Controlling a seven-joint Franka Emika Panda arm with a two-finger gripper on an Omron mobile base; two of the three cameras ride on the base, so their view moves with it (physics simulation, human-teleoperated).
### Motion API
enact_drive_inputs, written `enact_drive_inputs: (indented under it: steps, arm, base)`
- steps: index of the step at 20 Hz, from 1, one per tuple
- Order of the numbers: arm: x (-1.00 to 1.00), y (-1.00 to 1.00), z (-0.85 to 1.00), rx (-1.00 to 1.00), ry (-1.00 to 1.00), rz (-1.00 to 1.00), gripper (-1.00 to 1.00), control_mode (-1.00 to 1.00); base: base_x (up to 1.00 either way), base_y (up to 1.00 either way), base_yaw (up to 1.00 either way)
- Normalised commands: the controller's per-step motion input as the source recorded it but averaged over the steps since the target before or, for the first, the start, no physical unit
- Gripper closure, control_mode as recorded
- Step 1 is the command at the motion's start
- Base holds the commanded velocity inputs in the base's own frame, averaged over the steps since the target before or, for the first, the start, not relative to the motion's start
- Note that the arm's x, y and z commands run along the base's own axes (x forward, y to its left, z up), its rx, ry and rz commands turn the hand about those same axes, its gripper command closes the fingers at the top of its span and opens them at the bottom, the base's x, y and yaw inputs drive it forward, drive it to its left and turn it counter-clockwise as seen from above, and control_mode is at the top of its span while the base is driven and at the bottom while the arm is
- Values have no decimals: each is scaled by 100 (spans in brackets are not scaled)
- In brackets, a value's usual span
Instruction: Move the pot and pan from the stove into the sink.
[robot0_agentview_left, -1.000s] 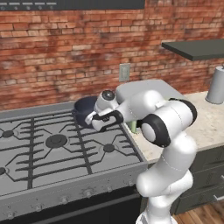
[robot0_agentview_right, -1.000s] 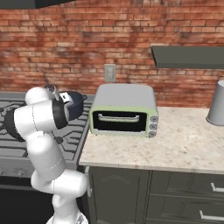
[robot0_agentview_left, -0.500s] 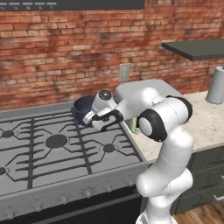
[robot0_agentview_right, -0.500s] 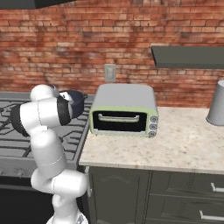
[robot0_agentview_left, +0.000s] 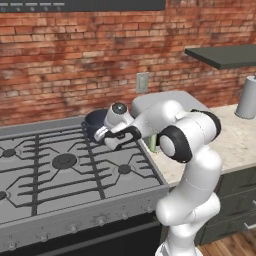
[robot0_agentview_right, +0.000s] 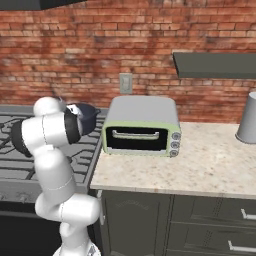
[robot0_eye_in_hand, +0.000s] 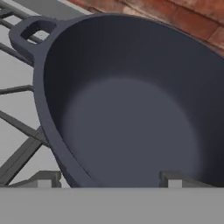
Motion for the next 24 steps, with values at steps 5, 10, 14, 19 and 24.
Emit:
enact_drive_inputs:
  steps: [5,10,14,19,24]
  arm:
    - [-26,0,65,10,5,-14,100,-100]
    - [-40,0,91,11,5,-10,100,-100]
    - [-41,5,98,6,1,-6,100,-100]
    - [-46,11,98,1,0,-3,100,-100]
    - [-83,15,75,-1,-7,0,100,-100]
  base:
    - [0,0,0]
    - [0,0,0]
    - [0,0,0]
    - [0,0,0]
    - [0,0,0]
